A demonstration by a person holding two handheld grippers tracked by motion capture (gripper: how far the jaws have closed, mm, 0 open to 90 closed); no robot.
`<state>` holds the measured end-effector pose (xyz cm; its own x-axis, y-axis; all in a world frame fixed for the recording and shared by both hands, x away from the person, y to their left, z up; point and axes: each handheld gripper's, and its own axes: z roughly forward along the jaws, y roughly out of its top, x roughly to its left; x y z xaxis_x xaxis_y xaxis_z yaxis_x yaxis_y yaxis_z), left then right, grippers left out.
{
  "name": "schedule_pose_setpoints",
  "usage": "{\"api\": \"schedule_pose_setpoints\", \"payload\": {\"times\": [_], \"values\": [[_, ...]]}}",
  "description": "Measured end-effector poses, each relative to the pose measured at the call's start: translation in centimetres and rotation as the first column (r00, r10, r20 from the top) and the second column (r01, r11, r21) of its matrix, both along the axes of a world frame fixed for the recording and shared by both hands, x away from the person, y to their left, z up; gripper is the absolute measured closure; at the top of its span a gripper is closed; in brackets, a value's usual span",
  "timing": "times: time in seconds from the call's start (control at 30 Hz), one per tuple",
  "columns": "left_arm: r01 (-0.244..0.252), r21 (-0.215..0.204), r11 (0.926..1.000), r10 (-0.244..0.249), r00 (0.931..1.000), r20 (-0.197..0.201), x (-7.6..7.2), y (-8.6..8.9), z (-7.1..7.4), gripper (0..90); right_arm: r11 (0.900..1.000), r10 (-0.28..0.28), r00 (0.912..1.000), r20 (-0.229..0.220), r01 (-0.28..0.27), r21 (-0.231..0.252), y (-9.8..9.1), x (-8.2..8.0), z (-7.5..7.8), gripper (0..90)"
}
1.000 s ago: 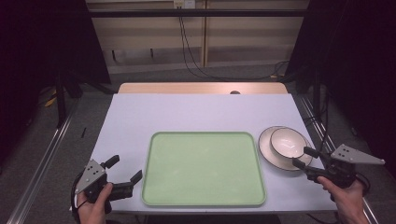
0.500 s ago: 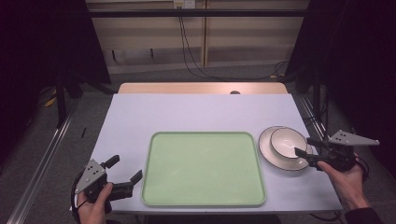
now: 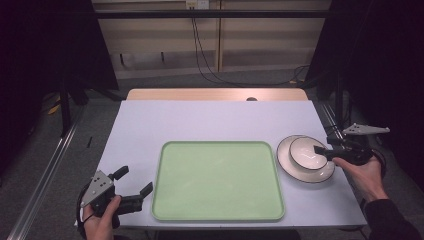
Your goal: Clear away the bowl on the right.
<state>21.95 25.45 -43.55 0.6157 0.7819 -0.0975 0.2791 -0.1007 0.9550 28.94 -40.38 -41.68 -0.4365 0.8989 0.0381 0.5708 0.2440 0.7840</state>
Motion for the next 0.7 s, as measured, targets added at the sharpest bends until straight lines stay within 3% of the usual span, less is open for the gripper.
{"api": "schedule_pose_setpoints", "payload": {"times": [0.23,0.33,0.43,0.5,0.7], "values": [[0.002,-0.001,1.0,-0.002,1.0,-0.003,0.0,-0.1,0.0,1.6,0.9998,-0.02,0.9995,-0.023,0.02,-0.01,-0.6,0.3,-0.9,40.6],[0.005,-0.006,1.0,-0.005,1.0,-0.002,0.0,-0.1,0.0,1.6,0.9999,-0.011,0.9995,-0.031,0.012,0.01,-0.9,0.5,-1.3,43.7],[0.006,-0.003,1.0,-0.006,1.0,-0.003,0.0,-0.1,0.0,1.6,0.9991,-0.025,0.9959,-0.087,0.028,0.031,-0.8,0.7,-1.6,47.3],[0.004,0.001,1.0,-0.004,1.0,-0.002,0.0,-0.1,0.0,1.7,0.9993,-0.028,0.9964,-0.08,0.03,0.023,-0.8,0.8,-1.7,47.8],[-0.001,0.005,1.0,0.001,1.0,0.0,0.0,-0.1,0.0,1.7,0.9999,-0.013,0.9921,-0.124,0.015,0.009,-0.2,1.4,-2.1,60.2]]}}
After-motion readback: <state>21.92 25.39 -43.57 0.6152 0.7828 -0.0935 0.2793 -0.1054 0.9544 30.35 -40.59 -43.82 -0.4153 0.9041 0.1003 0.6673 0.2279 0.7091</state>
